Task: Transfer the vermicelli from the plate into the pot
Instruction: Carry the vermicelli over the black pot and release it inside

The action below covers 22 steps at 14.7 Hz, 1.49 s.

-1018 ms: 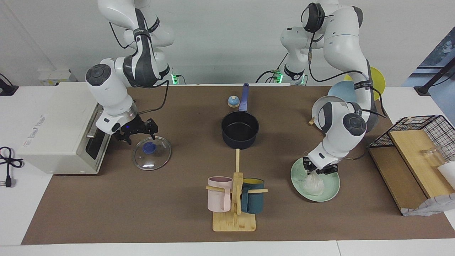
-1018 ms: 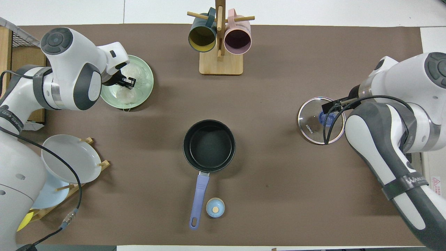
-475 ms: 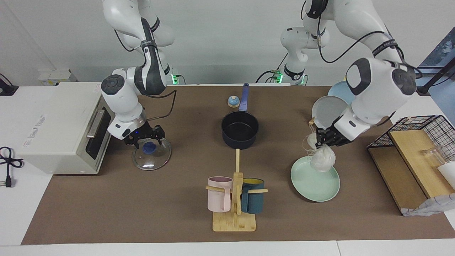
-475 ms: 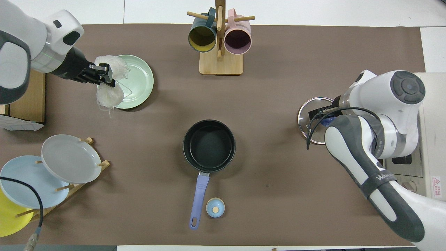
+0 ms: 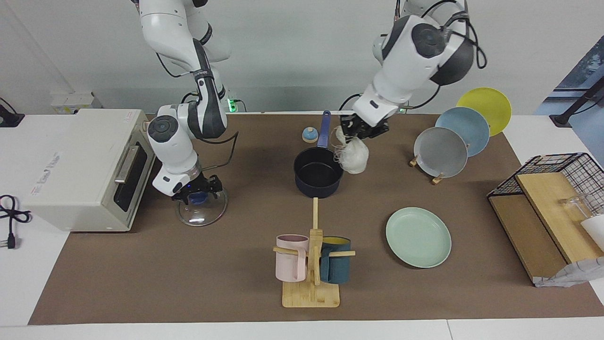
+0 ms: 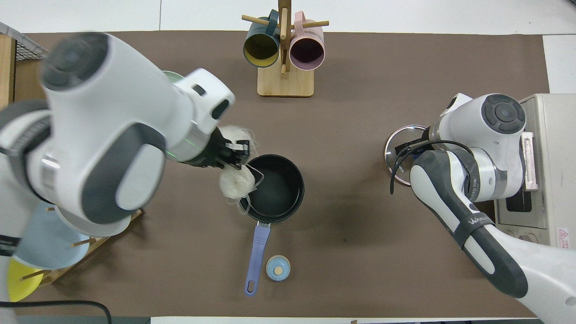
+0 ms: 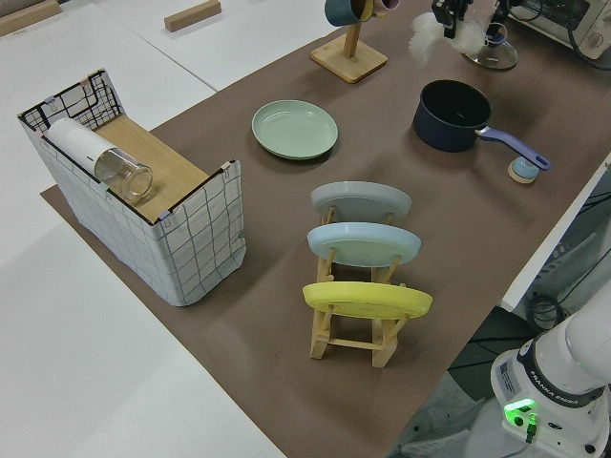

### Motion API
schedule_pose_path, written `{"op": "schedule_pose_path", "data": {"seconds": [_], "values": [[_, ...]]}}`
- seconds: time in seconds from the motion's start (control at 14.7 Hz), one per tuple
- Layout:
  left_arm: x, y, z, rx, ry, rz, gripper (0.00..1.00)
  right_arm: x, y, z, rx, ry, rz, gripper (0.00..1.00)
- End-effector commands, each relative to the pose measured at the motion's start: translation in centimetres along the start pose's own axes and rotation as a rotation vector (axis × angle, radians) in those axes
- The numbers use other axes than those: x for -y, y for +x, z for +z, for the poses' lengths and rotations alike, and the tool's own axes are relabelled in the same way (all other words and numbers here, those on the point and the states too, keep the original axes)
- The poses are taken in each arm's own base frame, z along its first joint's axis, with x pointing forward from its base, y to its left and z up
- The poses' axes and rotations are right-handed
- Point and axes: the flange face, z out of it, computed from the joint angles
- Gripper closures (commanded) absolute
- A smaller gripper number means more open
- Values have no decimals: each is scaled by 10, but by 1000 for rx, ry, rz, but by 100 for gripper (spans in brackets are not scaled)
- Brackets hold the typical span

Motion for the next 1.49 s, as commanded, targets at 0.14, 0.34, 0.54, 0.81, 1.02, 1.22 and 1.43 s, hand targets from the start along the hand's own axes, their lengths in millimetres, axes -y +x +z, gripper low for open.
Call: {"op": "schedule_pose_path", "data": {"seconds": [0.14, 0.34, 0.54, 0.81, 1.02, 1.22, 1.43], "values": [[-6, -19, 99, -9, 7, -31, 100, -8, 6, -7, 28, -23, 4, 0], [3, -4, 137, -45, -1, -46, 100, -9, 3, -4, 32, -21, 9, 0], [10, 16, 169, -68, -3, -41, 100, -10, 1, -2, 34, -20, 11, 8], [13, 15, 170, -68, 49, 65, 1, -10, 0, -2, 39, -20, 7, 21], [20, 8, 134, -51, 59, 61, 0, -11, -1, -1, 42, -18, 8, 21], [48, -4, 57, -43, 63, 44, 0, -16, -3, -1, 44, -13, 22, 21], [106, -3, -30, -86, 108, 32, 0, -16, -3, 0, 46, -11, 23, 28]]}}
